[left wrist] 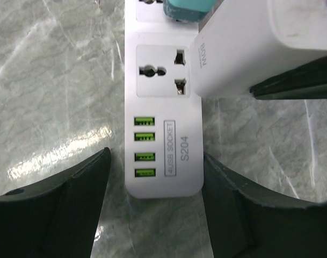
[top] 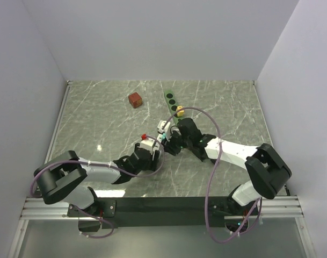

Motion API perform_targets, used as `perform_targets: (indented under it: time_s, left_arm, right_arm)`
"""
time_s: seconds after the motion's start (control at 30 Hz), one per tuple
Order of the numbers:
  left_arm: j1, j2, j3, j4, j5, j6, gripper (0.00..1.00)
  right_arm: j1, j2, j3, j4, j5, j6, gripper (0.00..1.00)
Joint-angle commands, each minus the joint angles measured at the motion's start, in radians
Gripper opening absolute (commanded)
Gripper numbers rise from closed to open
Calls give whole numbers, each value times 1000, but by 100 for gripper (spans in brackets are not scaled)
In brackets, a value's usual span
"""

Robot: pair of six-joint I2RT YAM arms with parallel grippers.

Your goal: Insert the plug

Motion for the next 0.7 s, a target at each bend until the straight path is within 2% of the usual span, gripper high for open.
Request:
perform_targets:
  time_s: [0.0,0.67]
  left_arm:
    - [-4,-42,-25,-13,15,-25,72]
    - [13,-162,-106,8,-10,-99,70]
  right_arm:
    - [9,18,59,33,-22,-34,0]
    - [9,80,98,43,-31,-70,0]
